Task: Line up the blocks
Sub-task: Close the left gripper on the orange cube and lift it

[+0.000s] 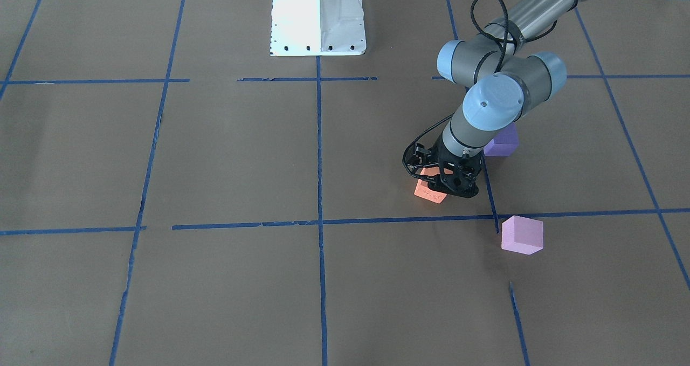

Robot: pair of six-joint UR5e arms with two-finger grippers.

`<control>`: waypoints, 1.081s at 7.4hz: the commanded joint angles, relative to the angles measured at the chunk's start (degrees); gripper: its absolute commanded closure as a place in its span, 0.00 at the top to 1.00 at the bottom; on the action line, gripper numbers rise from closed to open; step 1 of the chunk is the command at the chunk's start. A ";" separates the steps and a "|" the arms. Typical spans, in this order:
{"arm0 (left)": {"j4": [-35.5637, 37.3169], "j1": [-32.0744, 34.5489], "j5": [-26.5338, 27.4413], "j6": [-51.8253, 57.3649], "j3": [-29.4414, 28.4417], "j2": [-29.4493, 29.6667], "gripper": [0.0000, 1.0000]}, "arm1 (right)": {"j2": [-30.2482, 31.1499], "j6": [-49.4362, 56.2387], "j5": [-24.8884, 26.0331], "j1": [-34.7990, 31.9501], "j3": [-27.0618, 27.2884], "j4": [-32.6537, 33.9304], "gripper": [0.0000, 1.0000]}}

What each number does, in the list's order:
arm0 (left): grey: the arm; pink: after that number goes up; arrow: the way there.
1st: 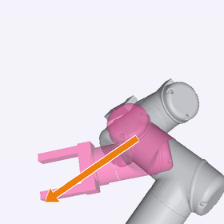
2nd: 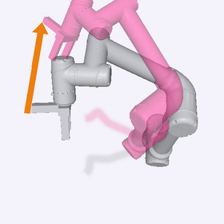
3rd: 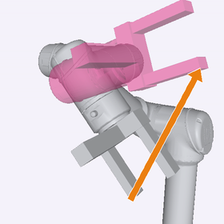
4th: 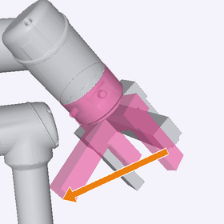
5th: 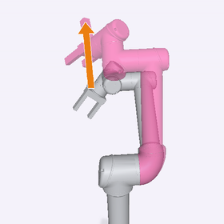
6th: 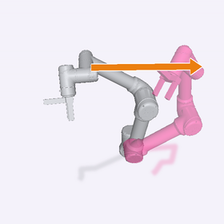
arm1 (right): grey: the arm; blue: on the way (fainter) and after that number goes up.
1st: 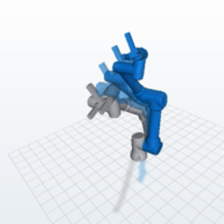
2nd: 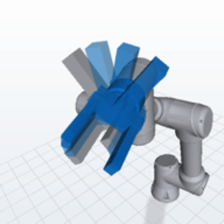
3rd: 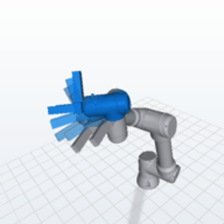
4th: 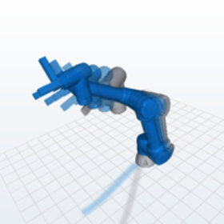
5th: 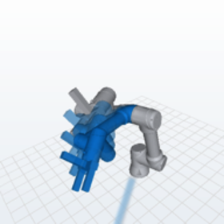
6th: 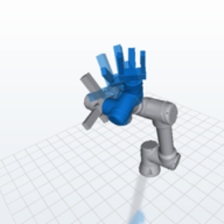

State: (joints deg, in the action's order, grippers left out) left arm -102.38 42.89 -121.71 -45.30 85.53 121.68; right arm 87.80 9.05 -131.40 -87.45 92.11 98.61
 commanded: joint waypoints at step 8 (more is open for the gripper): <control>-4.15 1.13 1.39 -0.58 1.89 -1.26 0.04 | 0.00 0.00 0.00 0.00 0.00 0.00 1.00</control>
State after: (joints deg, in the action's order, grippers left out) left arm -106.91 42.53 -120.29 -46.01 85.12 120.98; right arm 87.80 9.05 -131.40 -87.43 92.11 98.61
